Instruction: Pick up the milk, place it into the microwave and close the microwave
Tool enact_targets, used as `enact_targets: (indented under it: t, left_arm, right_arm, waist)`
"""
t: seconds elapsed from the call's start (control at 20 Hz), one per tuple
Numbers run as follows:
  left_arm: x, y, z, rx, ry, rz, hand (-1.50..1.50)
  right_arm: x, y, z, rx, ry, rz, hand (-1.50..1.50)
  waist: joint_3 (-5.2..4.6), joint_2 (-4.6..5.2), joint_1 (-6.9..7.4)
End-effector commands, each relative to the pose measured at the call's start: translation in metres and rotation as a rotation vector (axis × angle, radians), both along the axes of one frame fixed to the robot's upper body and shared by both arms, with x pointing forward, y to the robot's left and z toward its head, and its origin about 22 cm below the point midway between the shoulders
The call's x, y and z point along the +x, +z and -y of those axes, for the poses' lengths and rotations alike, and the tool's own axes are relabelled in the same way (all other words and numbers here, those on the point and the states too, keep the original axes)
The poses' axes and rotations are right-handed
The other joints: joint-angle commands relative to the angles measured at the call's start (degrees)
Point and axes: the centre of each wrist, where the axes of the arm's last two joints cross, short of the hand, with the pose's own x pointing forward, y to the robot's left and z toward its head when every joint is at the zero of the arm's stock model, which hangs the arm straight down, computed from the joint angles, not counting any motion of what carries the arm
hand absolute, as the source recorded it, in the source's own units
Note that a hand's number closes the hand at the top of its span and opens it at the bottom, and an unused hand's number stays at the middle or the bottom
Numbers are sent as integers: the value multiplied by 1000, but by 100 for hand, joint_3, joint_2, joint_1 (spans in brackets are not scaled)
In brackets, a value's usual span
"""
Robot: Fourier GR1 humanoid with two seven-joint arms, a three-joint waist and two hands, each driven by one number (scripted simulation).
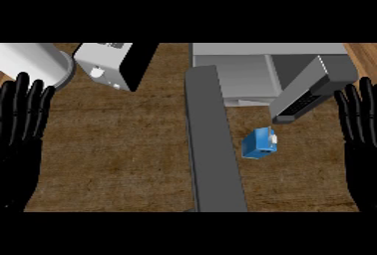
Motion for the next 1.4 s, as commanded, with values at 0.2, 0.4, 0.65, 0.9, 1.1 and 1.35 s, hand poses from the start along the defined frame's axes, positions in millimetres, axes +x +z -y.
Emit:
enact_targets:
  t: [0.2,0.4,0.65,0.9,1.1,1.35]
  left_arm:
    - [9,-26,-10,-61,18,-39,-150]
    - [8,-41,-13,-140,96,-148,-150]
    - [-23,-33,-25,-146,80,-170,-150]
    - [-45,-28,-43,-135,72,-152,-150]
    - [-61,-27,-57,-139,87,-142,-150]
    - [-75,-27,-61,-152,72,-152,-150]
  right_arm:
    - [8,16,-46,-27,182,69,-150]
    - [-9,21,-71,-57,318,-23,-150]
    - [-28,31,-70,-68,284,-41,-150]
    - [-24,26,-63,-67,201,-55,-150]
    - [-44,21,-50,-111,150,-98,-150]
    - [-30,-1,-46,-103,155,-147,-150]
  waist:
    - [230,-230,294]
    - [230,-242,280]
    - [234,-244,271]
    - [234,-241,276]
    - [234,-245,266]
    - [234,-241,275]
